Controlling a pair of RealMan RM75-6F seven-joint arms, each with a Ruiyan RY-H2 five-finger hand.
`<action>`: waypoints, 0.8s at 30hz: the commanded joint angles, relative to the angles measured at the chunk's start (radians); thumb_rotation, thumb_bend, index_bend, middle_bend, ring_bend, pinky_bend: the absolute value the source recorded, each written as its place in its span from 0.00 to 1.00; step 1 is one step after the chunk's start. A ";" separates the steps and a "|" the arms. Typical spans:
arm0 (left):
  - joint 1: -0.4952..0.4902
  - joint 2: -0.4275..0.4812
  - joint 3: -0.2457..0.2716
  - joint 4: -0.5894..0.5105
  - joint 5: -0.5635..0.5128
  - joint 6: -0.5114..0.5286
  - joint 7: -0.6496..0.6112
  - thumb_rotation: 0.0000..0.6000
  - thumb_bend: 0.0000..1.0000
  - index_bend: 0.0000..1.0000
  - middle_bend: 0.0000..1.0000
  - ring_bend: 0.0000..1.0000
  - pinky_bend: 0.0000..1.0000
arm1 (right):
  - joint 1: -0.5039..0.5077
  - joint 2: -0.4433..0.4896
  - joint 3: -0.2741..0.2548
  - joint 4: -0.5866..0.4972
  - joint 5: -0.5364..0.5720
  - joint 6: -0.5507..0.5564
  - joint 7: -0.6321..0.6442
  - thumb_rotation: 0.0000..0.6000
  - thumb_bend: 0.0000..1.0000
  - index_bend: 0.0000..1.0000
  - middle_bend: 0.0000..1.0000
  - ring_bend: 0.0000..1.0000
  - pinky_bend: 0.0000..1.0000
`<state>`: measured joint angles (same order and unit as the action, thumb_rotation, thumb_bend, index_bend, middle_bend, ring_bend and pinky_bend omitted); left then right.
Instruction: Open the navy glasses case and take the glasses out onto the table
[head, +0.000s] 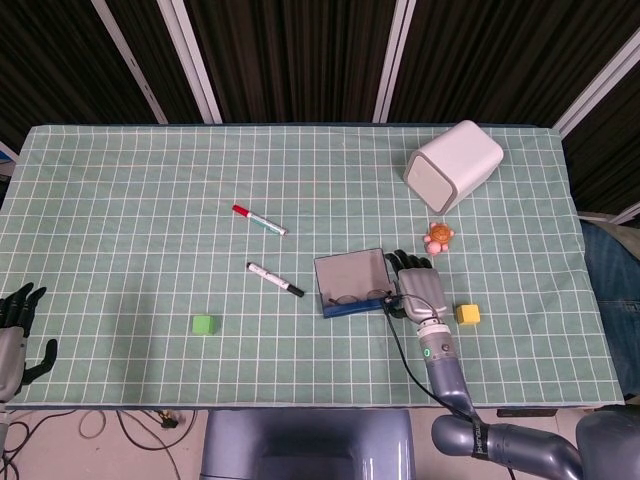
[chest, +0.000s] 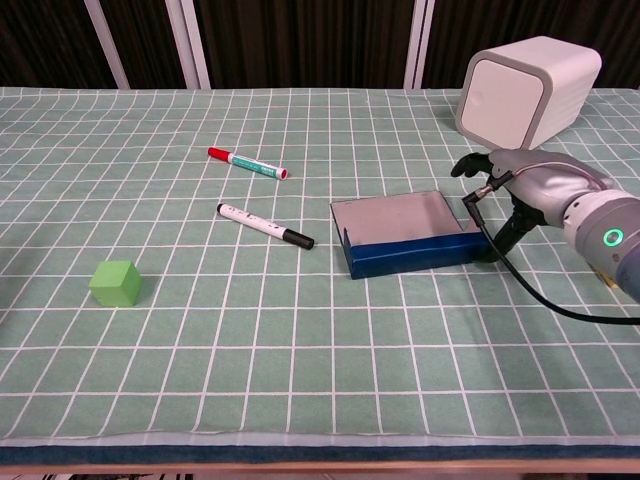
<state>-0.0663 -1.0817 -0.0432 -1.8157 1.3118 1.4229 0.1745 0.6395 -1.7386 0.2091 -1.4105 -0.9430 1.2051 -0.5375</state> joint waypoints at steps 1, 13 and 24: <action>0.000 0.000 0.000 0.000 0.000 0.000 0.000 1.00 0.46 0.05 0.00 0.00 0.00 | 0.003 -0.003 0.007 -0.001 -0.003 -0.004 0.002 1.00 0.09 0.19 0.18 0.22 0.23; 0.001 0.000 -0.001 0.000 -0.001 0.001 -0.001 1.00 0.46 0.05 0.00 0.00 0.00 | 0.043 -0.020 0.056 0.040 0.039 -0.062 -0.032 1.00 0.10 0.19 0.18 0.22 0.23; 0.001 0.000 -0.003 0.000 -0.004 0.002 -0.002 1.00 0.46 0.05 0.00 0.00 0.00 | 0.106 -0.047 0.105 0.120 0.063 -0.125 -0.033 1.00 0.09 0.20 0.18 0.22 0.23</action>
<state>-0.0658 -1.0813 -0.0459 -1.8157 1.3078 1.4250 0.1724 0.7391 -1.7809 0.3082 -1.2978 -0.8812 1.0862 -0.5696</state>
